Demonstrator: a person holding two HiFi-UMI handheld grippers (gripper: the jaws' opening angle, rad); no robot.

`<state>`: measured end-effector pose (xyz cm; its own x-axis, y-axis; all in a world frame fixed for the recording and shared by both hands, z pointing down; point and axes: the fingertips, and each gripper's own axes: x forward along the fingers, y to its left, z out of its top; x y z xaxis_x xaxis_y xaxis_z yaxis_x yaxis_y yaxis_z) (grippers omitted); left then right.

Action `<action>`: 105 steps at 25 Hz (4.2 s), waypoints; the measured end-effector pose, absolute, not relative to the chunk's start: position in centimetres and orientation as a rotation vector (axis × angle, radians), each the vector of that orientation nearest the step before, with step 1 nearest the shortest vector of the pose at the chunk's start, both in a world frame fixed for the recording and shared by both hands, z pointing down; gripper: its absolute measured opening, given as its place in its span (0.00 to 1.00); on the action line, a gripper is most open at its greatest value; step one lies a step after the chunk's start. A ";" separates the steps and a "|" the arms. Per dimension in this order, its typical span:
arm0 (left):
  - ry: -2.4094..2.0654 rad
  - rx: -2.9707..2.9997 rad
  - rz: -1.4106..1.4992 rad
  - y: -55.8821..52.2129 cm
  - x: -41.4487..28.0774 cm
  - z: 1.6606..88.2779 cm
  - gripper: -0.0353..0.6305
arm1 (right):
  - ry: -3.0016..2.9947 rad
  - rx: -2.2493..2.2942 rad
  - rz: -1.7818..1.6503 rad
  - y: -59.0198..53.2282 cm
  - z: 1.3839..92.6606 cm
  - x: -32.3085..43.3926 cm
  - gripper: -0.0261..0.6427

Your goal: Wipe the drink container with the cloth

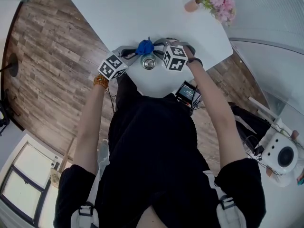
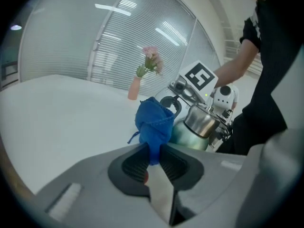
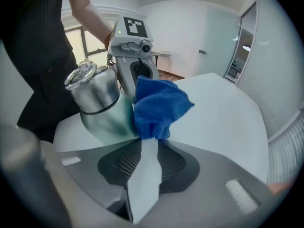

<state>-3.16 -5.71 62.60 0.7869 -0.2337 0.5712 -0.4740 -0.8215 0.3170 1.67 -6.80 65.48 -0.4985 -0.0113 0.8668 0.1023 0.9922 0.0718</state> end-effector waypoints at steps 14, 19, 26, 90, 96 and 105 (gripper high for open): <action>-0.822 2.225 0.608 0.7 -7.6 54.6 0.31 | -2.294 -0.164 -0.343 -2.4 56.7 2.7 0.36; -0.889 2.156 0.657 0.1 -6.8 53.7 0.31 | -2.267 -0.214 -0.407 -1.1 56.3 1.5 0.37; -0.840 2.155 0.726 0.2 -4.4 55.3 0.31 | -2.259 -0.198 -0.406 -0.7 56.8 1.1 0.36; -1.033 2.176 0.569 -2.8 -7.4 56.4 0.31 | -2.364 0.038 -0.238 -2.0 53.3 3.1 0.38; -1.177 2.328 0.436 -4.5 -6.5 49.2 0.31 | -2.514 0.300 -0.270 -4.8 46.7 3.6 0.36; -1.479 2.521 0.280 -8.5 -5.4 39.6 0.31 | -2.625 0.679 -0.354 -8.9 38.0 3.1 0.34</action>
